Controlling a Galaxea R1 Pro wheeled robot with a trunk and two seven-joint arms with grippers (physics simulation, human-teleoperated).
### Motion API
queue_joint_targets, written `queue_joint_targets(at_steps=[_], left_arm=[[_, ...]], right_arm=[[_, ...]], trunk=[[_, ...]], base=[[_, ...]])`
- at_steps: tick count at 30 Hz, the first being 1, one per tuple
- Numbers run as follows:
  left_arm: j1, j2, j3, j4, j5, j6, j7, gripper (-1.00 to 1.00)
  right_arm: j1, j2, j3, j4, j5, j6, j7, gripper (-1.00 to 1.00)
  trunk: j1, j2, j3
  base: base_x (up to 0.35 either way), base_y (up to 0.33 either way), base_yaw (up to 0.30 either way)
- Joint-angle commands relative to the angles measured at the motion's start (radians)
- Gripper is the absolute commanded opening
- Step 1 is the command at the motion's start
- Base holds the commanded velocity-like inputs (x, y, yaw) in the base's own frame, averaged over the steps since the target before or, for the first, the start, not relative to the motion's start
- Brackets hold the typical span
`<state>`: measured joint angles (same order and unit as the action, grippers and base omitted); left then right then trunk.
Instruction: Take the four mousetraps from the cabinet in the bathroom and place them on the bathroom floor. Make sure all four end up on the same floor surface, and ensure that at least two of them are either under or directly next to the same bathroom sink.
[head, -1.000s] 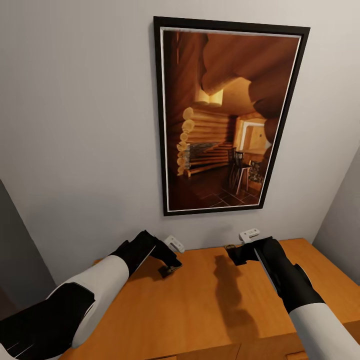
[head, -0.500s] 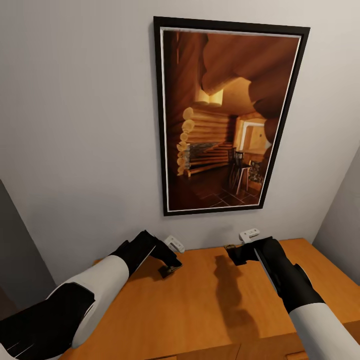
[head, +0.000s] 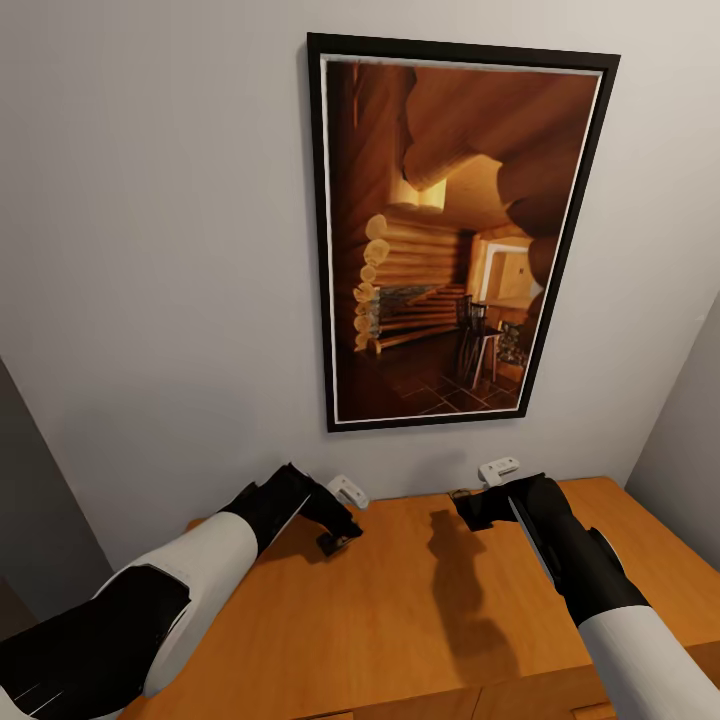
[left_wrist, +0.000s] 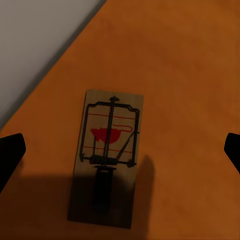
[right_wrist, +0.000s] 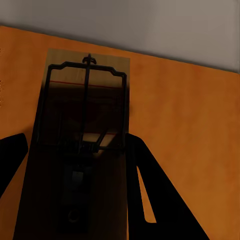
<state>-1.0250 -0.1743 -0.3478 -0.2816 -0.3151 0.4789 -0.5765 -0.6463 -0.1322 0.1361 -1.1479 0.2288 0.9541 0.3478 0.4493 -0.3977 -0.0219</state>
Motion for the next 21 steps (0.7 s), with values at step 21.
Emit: queue_joint_targets(at_steps=[21], left_arm=[[-0.001,0.0,0.003,0.001,-0.01,-0.021,-0.006,1.0]], right_arm=[[-0.001,-0.001,0.002,-0.001,0.011,0.003,0.008,-1.0]], trunk=[[0.001,-0.002,-0.002]], base=[[0.0,0.0,0.0]])
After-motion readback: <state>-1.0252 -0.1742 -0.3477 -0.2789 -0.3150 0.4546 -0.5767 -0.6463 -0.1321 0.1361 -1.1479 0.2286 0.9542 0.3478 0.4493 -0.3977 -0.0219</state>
